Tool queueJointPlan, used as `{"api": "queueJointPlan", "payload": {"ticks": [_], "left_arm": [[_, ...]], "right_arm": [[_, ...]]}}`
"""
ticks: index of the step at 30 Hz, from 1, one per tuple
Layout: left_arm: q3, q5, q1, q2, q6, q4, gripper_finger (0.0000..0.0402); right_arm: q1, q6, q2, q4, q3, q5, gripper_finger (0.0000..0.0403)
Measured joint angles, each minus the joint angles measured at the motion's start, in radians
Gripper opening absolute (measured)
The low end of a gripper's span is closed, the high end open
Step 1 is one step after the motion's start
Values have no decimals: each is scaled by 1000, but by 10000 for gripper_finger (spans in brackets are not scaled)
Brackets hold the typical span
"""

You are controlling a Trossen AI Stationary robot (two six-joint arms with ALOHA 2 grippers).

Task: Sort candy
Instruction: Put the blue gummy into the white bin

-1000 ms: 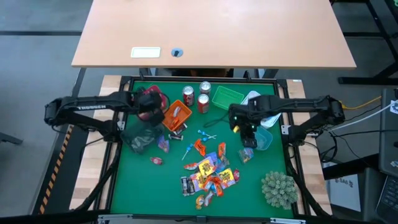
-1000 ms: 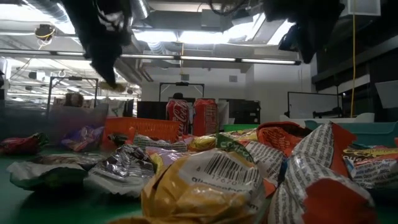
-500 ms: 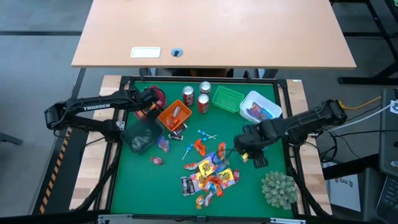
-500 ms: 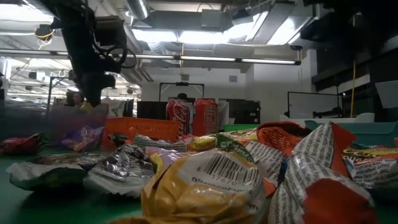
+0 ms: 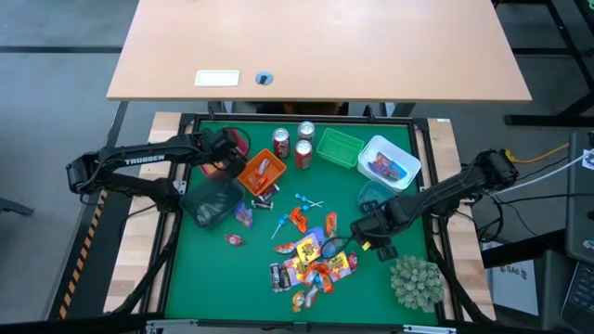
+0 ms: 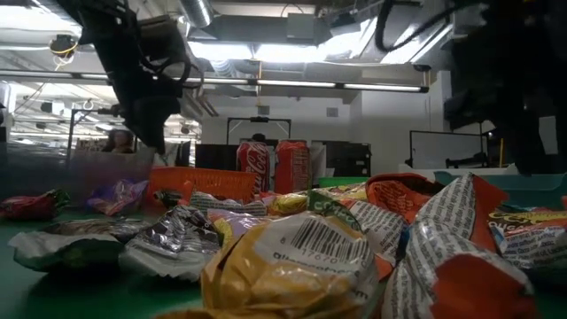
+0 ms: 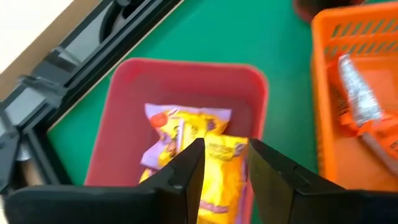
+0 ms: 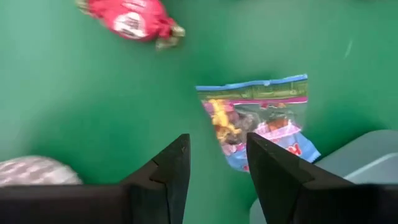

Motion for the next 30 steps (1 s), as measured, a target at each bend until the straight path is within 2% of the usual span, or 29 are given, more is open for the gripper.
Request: {"api": "queueJointPlan", "payload": {"ticks": [4,15,21,24,30], "left_arm": [[0,7,-1,0,0,31,109],[0,9,-1,0,0,83,109],[0,9,-22,0,2,152,109],[0,10,-48,0,3,210,109],[0,10,-118,0,2,317,109]], "right_arm": [[0,3,0,49,-56,38,156],[0,2,5,235,-184,42,156],[0,2,5,262,-212,45,153],[0,2,5,260,-213,56,134],[0,2,4,261,-213,57,65]]}}
